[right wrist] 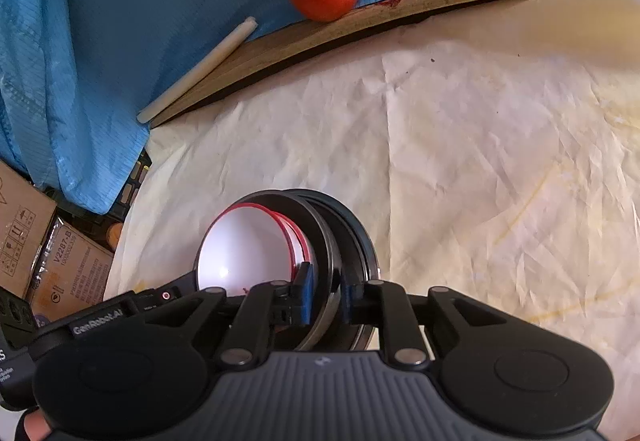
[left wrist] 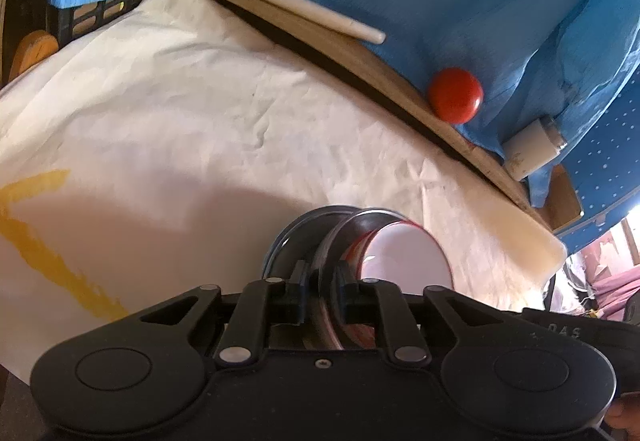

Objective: Organize plates and bowls
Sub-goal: 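Open both tools and release the steel bowl rim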

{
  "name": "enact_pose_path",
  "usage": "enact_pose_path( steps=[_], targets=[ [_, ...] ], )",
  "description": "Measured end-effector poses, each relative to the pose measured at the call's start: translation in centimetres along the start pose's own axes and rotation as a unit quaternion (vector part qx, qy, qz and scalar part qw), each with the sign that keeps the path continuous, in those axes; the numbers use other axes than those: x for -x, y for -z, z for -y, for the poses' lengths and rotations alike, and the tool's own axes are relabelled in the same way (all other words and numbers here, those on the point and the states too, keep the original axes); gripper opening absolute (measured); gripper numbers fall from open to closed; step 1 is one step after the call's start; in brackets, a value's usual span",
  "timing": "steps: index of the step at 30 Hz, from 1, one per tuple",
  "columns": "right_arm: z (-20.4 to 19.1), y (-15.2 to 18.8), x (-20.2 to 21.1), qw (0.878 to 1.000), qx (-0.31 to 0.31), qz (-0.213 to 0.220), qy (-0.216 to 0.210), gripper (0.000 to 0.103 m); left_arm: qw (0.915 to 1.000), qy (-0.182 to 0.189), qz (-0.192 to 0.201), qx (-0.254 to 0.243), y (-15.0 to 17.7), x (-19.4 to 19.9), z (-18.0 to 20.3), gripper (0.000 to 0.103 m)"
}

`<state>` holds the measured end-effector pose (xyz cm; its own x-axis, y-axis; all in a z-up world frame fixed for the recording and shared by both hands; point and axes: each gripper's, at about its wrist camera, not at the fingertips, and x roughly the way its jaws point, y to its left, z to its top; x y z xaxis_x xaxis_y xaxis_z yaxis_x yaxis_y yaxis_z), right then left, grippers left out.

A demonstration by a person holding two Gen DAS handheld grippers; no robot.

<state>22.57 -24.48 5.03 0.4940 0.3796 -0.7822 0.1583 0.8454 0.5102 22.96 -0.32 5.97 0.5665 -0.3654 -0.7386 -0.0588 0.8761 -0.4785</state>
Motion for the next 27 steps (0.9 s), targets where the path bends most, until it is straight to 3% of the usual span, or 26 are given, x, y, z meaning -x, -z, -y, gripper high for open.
enact_pose_path(
  steps=[4,8,11,20,27],
  targets=[
    [0.1,0.0,0.2,1.000,-0.002,0.003,-0.005,0.018,0.9997,-0.002,0.018,-0.016,-0.1,0.7,0.5,0.015],
    [0.2,0.0,0.7,1.000,0.002,0.013,-0.010,0.021,0.9991,0.001,0.033,-0.025,-0.2,1.3,0.9,0.026],
    [0.0,0.2,1.3,0.999,0.021,0.037,-0.005,0.039,0.9983,-0.004,0.045,-0.037,0.0,1.7,1.2,0.028],
    [-0.9,1.3,2.7,0.993,0.068,0.093,-0.008,0.050,0.9936,-0.035,0.092,-0.055,0.6,2.3,1.2,0.061],
    [-0.8,3.0,3.7,0.985,0.083,0.150,-0.013,0.075,0.9850,-0.045,0.143,-0.085,1.7,3.7,1.3,0.082]
  ],
)
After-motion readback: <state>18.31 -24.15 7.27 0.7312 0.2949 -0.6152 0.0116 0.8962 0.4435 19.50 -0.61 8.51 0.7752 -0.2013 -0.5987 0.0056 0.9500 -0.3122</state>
